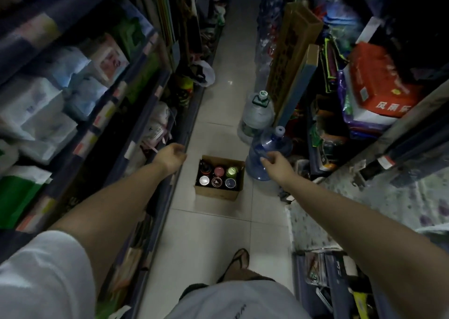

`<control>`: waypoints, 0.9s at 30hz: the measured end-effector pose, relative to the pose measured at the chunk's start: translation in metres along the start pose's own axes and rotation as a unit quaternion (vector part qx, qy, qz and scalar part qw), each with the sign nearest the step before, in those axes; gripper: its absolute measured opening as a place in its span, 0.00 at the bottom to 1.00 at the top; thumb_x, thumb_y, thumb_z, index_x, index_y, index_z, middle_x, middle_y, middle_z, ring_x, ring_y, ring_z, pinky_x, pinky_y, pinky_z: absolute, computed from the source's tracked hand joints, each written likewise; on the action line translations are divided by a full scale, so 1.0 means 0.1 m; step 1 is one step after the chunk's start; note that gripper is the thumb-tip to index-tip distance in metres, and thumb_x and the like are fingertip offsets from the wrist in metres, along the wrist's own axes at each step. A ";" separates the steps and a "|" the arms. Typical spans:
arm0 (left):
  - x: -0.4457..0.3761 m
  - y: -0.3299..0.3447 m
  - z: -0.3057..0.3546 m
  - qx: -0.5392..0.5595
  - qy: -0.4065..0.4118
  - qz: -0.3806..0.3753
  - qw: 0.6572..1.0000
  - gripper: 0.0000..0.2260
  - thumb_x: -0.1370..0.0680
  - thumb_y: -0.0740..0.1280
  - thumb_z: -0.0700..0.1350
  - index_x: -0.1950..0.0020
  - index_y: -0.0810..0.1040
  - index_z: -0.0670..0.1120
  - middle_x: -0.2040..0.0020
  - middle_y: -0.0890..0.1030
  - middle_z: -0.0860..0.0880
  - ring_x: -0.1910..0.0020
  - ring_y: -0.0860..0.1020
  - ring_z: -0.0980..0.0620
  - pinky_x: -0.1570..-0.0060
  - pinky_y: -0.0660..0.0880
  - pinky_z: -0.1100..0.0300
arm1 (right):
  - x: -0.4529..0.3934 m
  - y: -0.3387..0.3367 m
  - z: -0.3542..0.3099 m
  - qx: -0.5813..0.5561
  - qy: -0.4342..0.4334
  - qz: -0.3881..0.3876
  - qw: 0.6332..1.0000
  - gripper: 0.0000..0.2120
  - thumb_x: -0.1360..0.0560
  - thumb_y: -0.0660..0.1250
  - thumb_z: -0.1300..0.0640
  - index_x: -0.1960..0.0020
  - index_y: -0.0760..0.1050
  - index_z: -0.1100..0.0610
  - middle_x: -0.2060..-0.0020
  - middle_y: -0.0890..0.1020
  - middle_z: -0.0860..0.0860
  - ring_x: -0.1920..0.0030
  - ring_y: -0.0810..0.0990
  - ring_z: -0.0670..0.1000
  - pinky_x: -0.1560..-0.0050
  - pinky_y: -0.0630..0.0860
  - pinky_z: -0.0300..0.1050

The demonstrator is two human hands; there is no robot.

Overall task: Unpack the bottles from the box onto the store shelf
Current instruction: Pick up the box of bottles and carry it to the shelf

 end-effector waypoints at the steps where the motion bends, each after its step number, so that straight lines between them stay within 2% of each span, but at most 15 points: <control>1: -0.15 0.04 0.06 0.005 -0.004 -0.001 1.000 0.19 0.22 0.66 0.42 0.31 0.71 0.40 0.38 0.78 0.42 0.40 0.77 0.43 0.39 0.72 0.56 | -0.15 -0.03 -0.01 0.006 0.001 -0.010 1.000 0.15 0.21 0.63 0.56 0.40 0.71 0.65 0.43 0.78 0.63 0.40 0.75 0.62 0.38 0.70 0.54; 5: -0.58 0.21 0.25 0.033 -0.030 -0.006 0.999 0.21 0.24 0.67 0.43 0.31 0.71 0.41 0.40 0.79 0.38 0.45 0.79 0.40 0.45 0.76 0.52 | -0.68 -0.12 -0.02 0.029 0.007 -0.047 0.998 0.17 0.21 0.62 0.57 0.37 0.70 0.67 0.41 0.77 0.64 0.39 0.74 0.62 0.38 0.69 0.52; 8: -0.69 0.33 0.38 -0.003 -0.045 -0.003 0.999 0.20 0.22 0.66 0.45 0.31 0.71 0.41 0.42 0.78 0.41 0.45 0.77 0.45 0.46 0.72 0.61 | -0.98 -0.14 0.04 0.039 0.015 -0.066 0.997 0.20 0.21 0.62 0.55 0.34 0.68 0.66 0.39 0.77 0.63 0.37 0.74 0.61 0.38 0.68 0.50; 10: -0.82 0.41 0.43 -0.006 -0.055 -0.015 0.998 0.20 0.21 0.65 0.45 0.31 0.71 0.41 0.41 0.78 0.41 0.46 0.77 0.46 0.48 0.70 0.62 | -1.15 -0.12 0.08 0.033 0.025 -0.076 0.996 0.21 0.21 0.62 0.55 0.33 0.67 0.66 0.39 0.76 0.63 0.37 0.74 0.61 0.40 0.69 0.49; 13: -1.10 0.46 0.46 -0.003 -0.059 -0.032 0.998 0.21 0.22 0.65 0.46 0.30 0.70 0.42 0.38 0.77 0.41 0.40 0.77 0.44 0.39 0.73 0.55 | -1.36 -0.08 0.13 0.018 0.048 -0.083 0.995 0.22 0.21 0.62 0.54 0.32 0.66 0.66 0.38 0.76 0.62 0.38 0.74 0.60 0.40 0.69 0.48; 15: -1.33 0.47 0.51 -0.010 -0.056 -0.035 0.998 0.21 0.22 0.66 0.45 0.31 0.70 0.42 0.38 0.77 0.42 0.40 0.77 0.44 0.38 0.73 0.53 | -1.49 -0.04 0.15 -0.003 0.066 -0.085 0.994 0.22 0.21 0.62 0.54 0.31 0.66 0.65 0.38 0.76 0.61 0.37 0.74 0.59 0.40 0.69 0.48; 17: -1.59 0.49 0.56 -0.001 -0.053 -0.038 0.998 0.19 0.23 0.66 0.44 0.32 0.71 0.42 0.40 0.78 0.42 0.45 0.77 0.45 0.43 0.73 0.56 | -1.63 0.00 0.15 -0.014 0.083 -0.085 0.993 0.22 0.21 0.63 0.54 0.31 0.66 0.64 0.38 0.77 0.60 0.37 0.75 0.59 0.40 0.70 0.48; 19: -1.85 0.51 0.65 -0.003 -0.045 -0.045 0.998 0.18 0.22 0.65 0.42 0.33 0.71 0.41 0.45 0.79 0.43 0.51 0.76 0.49 0.51 0.69 0.62 | -1.82 0.03 0.13 -0.017 0.090 -0.077 0.993 0.22 0.21 0.63 0.54 0.32 0.67 0.64 0.39 0.77 0.60 0.37 0.75 0.59 0.39 0.70 0.48; 22: -2.29 0.55 0.69 0.009 -0.040 -0.057 0.998 0.18 0.22 0.64 0.43 0.33 0.71 0.40 0.50 0.77 0.46 0.52 0.74 0.50 0.53 0.67 0.63 | -2.13 0.08 0.09 -0.014 0.110 -0.055 0.992 0.21 0.21 0.63 0.56 0.32 0.66 0.65 0.38 0.77 0.61 0.38 0.75 0.59 0.44 0.68 0.43; 25: -2.63 0.58 0.63 0.029 -0.041 -0.074 0.996 0.18 0.21 0.64 0.43 0.32 0.70 0.41 0.46 0.78 0.45 0.49 0.76 0.47 0.50 0.69 0.61 | -2.36 0.16 0.07 -0.016 0.134 -0.035 0.990 0.21 0.20 0.61 0.56 0.31 0.65 0.64 0.39 0.77 0.60 0.39 0.75 0.59 0.49 0.66 0.40; 27: -2.81 0.62 0.50 0.042 -0.048 -0.091 0.994 0.18 0.21 0.64 0.44 0.32 0.70 0.42 0.41 0.79 0.41 0.43 0.77 0.43 0.43 0.72 0.57 | -2.48 0.24 0.08 -0.024 0.144 -0.017 0.989 0.19 0.20 0.61 0.56 0.32 0.67 0.64 0.41 0.78 0.61 0.41 0.76 0.59 0.51 0.66 0.39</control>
Point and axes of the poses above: each hand's wrist, its own x-axis away from the middle knuckle, its own y-axis out of the palm, z = x × y, the point moved 8 cm from there along -x, towards the middle knuckle
